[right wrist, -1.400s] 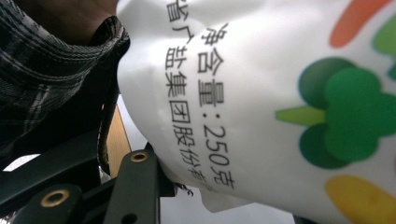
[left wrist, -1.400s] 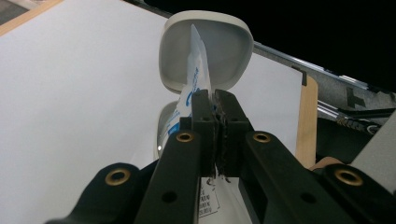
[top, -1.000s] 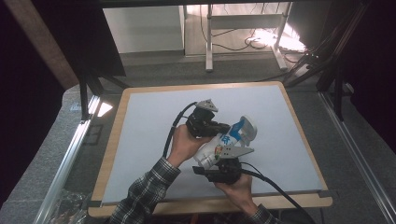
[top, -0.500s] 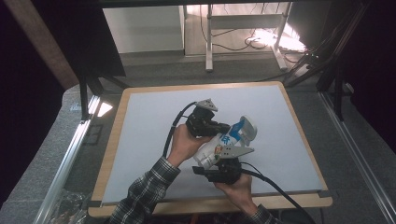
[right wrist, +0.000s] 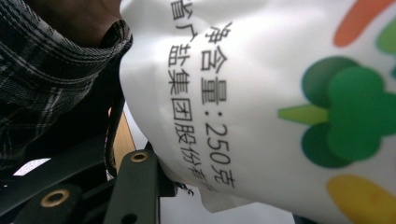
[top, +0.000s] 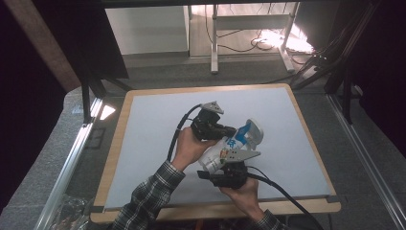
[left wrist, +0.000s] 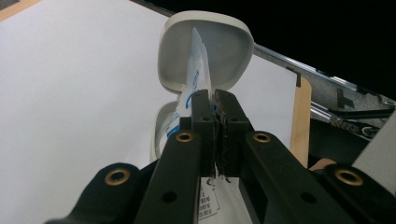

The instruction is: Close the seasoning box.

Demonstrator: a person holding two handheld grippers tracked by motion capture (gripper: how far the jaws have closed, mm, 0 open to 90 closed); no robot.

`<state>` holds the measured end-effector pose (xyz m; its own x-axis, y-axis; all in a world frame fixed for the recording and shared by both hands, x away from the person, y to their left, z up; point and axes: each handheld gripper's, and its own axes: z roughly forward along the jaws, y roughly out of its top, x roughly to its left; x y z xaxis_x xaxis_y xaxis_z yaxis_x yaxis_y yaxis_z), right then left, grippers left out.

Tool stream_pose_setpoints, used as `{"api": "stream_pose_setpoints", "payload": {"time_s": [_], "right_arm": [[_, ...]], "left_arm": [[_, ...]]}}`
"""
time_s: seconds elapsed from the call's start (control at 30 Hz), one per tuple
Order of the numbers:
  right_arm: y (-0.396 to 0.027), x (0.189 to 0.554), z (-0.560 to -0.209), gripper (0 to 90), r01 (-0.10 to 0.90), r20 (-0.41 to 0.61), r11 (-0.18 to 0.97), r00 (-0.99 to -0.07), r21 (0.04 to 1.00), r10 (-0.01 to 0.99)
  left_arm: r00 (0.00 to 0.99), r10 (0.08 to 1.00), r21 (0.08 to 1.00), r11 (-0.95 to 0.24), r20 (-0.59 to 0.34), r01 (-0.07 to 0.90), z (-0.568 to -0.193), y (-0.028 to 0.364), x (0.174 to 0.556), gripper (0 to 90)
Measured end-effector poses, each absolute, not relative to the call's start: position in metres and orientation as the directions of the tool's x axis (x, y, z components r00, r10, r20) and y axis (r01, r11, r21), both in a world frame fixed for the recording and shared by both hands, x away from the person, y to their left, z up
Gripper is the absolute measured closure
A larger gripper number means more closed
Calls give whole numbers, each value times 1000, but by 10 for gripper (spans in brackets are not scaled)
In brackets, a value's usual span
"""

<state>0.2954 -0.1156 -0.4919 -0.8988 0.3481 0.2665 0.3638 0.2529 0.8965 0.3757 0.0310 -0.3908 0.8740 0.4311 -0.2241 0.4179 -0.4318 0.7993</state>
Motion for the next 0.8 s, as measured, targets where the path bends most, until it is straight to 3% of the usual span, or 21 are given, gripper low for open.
{"api": "stream_pose_setpoints", "payload": {"time_s": [0.8], "right_arm": [[-115,296,-489,577,364,261,262,-898,894,355]], "left_arm": [[871,439,790,-443,-221,423,-390,29,377,877]]}}
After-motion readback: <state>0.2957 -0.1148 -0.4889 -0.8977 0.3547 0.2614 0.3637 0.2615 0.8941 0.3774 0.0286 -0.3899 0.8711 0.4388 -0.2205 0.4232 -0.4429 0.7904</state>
